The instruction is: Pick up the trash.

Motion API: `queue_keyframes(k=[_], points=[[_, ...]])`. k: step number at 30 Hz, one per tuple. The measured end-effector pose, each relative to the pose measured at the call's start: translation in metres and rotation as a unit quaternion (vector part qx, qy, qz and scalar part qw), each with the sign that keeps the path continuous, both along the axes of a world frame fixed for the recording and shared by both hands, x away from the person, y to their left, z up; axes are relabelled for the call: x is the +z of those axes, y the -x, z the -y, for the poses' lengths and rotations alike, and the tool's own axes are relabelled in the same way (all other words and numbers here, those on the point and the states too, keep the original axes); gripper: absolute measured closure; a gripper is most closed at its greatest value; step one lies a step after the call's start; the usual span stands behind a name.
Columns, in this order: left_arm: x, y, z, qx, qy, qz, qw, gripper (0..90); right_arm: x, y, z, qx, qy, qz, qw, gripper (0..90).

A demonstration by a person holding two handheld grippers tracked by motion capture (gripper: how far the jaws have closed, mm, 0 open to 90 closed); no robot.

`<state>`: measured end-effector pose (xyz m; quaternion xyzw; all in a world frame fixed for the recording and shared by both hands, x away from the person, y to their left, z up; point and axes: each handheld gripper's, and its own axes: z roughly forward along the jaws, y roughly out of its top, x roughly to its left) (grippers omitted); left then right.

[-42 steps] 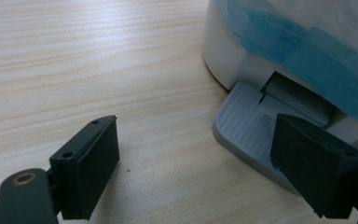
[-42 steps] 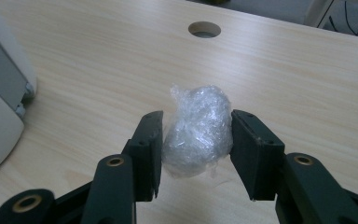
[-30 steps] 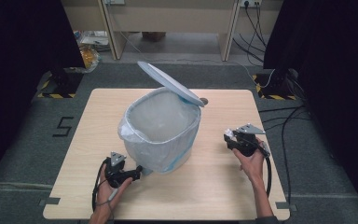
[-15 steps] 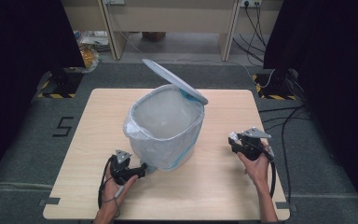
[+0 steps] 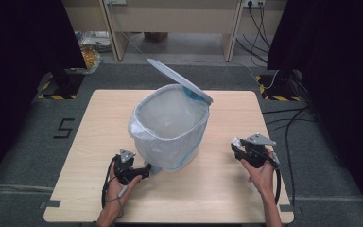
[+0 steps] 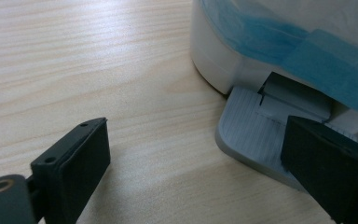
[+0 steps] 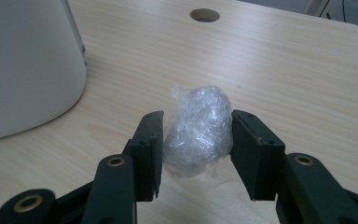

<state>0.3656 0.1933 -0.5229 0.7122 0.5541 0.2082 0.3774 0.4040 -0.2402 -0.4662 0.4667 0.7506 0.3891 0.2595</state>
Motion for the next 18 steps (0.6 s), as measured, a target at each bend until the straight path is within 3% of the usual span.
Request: queue_keyframes(k=[7, 18], points=[[0.0, -0.001, 0.001, 0.0, 0.002, -0.002, 1.0, 7.2, 0.0, 0.011, 0.003, 0.001, -0.014, -0.001, 0.9999, 55.1], [0.0, -0.003, 0.004, 0.0, 0.003, -0.002, 1.0, 7.1, 0.003, 0.014, -0.003, 0.007, -0.013, 0.003, 0.9999, 55.1]])
